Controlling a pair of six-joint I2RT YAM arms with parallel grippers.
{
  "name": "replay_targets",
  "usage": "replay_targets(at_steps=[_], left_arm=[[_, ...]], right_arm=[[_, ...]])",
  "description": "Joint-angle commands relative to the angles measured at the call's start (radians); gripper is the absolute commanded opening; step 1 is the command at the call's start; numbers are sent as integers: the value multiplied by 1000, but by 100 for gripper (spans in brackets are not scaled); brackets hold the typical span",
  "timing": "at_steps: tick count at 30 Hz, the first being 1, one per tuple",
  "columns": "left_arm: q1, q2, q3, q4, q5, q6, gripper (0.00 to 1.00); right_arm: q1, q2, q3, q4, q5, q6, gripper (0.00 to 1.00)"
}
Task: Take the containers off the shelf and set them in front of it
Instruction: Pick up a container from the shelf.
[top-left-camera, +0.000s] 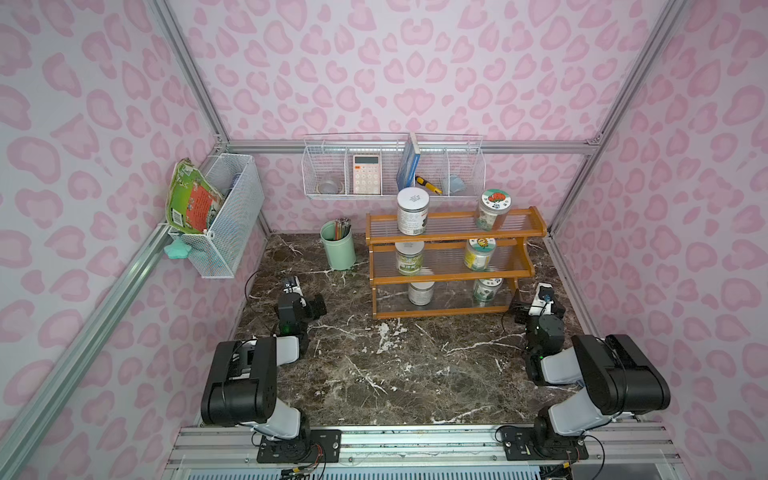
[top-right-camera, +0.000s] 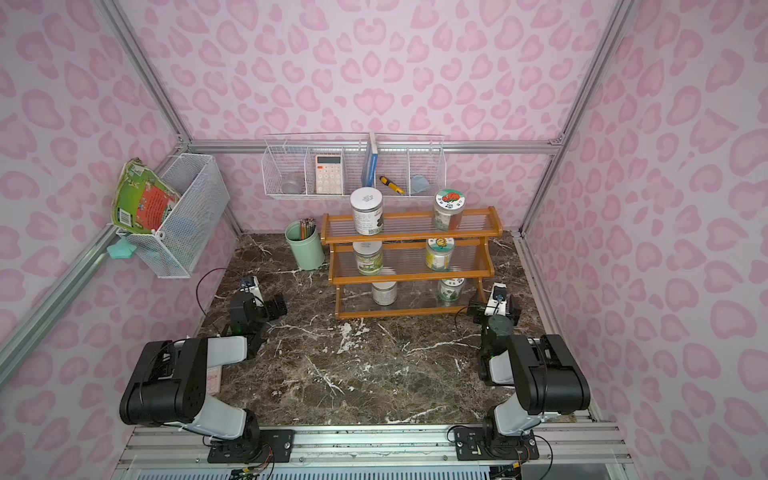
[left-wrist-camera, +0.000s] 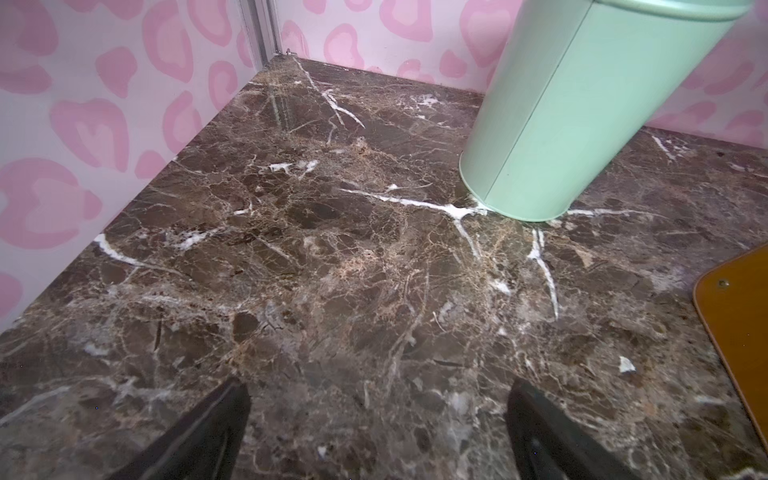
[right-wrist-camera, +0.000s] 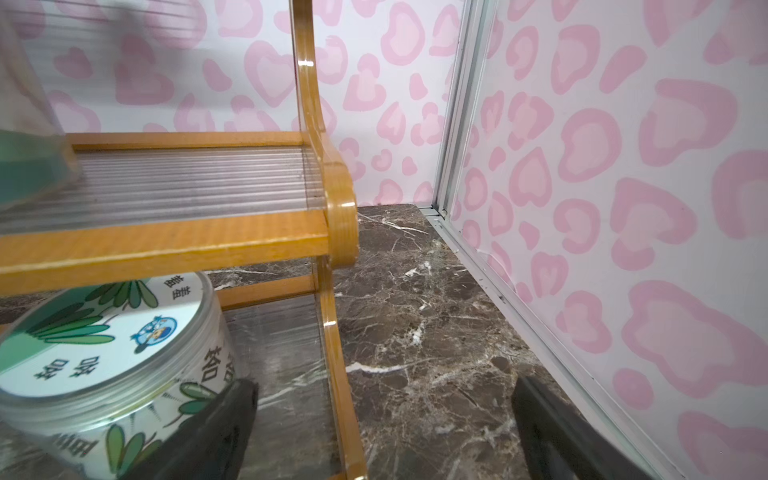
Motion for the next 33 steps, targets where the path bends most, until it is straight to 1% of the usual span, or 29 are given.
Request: replay_targets(at_steps=[1, 21, 23, 24, 26, 28, 30, 33], left_arm=[[0, 4, 6, 12, 6, -6, 99], [0, 2, 4, 12, 6, -6, 99], [-3, -3, 7, 12, 6, 11, 99], [-6, -16, 32, -37, 13, 22, 99], [-11, -51, 124, -249, 19, 11, 99], [-22, -58, 180, -362, 38, 15, 99], [-46, -73, 215, -441, 40, 14, 99], [-94, -109, 250, -523, 38, -7, 100]], right_arm=[[1, 0, 1, 16, -1, 2, 99], [2, -16, -2, 13, -19, -8, 99], [21, -88, 16, -75, 28, -21, 99], [28, -133, 39, -154, 52, -16, 99], [30, -218, 93, -335, 40, -37, 99], [31, -291, 155, -529, 53, 17, 99], [49, -347, 185, -622, 29, 29, 99], [107, -430, 217, -727, 44, 17, 99]])
